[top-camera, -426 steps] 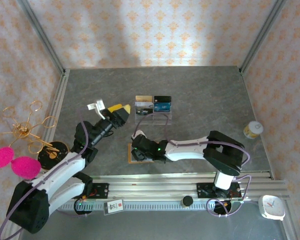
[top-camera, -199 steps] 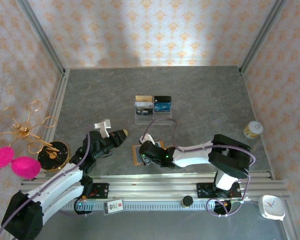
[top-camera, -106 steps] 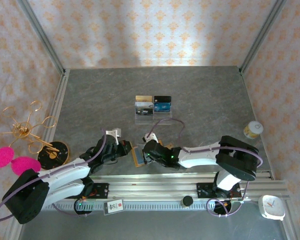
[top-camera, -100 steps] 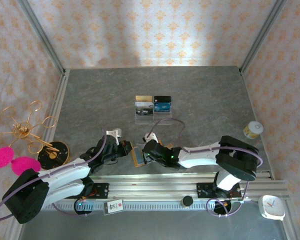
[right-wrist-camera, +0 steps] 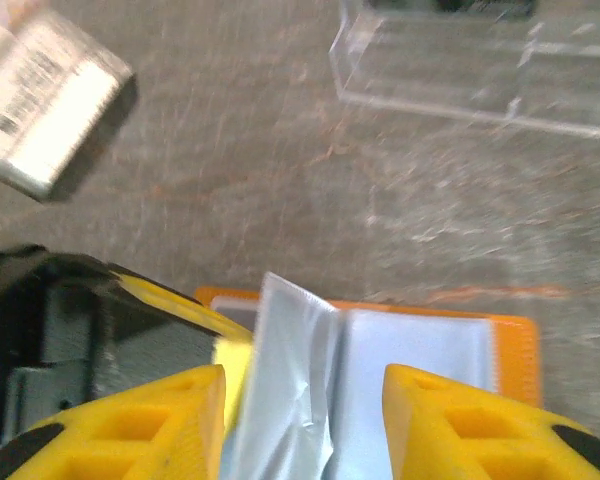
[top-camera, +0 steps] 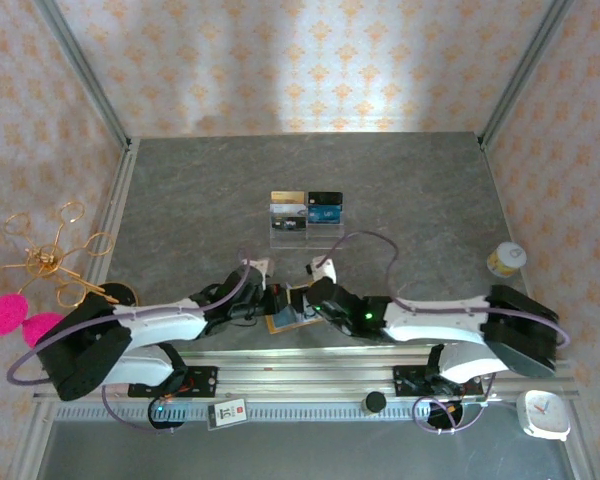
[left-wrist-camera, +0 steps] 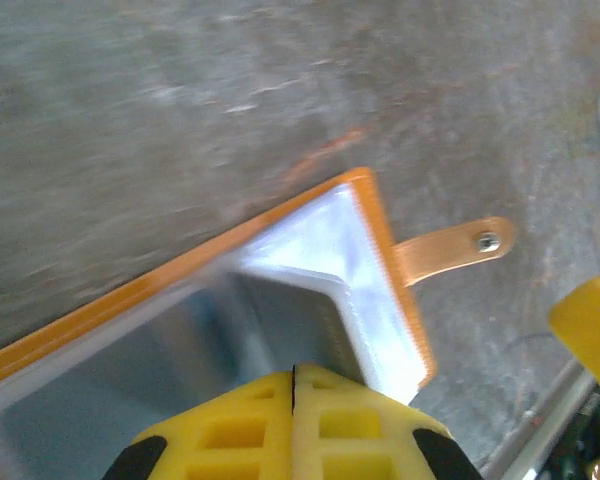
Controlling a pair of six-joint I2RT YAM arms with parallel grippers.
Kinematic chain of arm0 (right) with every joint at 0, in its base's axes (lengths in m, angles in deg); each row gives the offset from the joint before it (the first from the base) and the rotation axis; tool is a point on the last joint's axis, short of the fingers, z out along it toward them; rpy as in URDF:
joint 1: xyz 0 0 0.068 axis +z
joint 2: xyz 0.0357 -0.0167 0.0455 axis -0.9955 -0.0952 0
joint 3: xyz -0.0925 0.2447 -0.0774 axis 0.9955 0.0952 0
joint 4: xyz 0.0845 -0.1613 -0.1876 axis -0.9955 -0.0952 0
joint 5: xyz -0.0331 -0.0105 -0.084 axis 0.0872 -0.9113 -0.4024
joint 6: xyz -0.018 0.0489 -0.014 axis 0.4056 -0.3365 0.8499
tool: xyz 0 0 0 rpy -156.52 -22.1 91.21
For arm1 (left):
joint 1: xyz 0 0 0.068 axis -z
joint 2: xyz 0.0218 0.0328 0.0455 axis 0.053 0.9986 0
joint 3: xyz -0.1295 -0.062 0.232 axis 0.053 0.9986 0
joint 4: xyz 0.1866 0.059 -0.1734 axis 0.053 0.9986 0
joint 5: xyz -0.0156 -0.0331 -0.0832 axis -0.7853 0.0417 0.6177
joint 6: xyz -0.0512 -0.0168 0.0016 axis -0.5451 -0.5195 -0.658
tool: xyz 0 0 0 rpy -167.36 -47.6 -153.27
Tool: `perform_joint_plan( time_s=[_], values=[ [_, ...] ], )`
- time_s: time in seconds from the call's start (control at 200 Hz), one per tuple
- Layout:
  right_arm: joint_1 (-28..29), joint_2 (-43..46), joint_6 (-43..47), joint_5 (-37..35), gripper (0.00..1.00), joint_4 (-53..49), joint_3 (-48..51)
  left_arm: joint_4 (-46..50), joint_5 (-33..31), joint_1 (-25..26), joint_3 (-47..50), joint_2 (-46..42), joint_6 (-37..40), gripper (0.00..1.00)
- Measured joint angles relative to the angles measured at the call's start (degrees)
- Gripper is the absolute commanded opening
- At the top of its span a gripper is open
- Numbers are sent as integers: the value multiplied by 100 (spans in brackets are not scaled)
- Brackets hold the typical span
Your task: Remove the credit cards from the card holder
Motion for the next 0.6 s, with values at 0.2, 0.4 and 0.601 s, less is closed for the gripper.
perform_joint_plan(
  time_s=[0.2, 0.4, 0.601],
  values=[
    [-247, 807, -186, -63, 39, -334, 557, -107, 166, 212, -817, 1139, 107, 17],
    [-446, 509, -76, 343, 25, -501, 621, 72, -4, 101, -691, 378, 136, 27],
    [-879, -428, 254, 697, 19, -396, 437, 109, -66, 61, -295, -48, 79, 25]
  ],
)
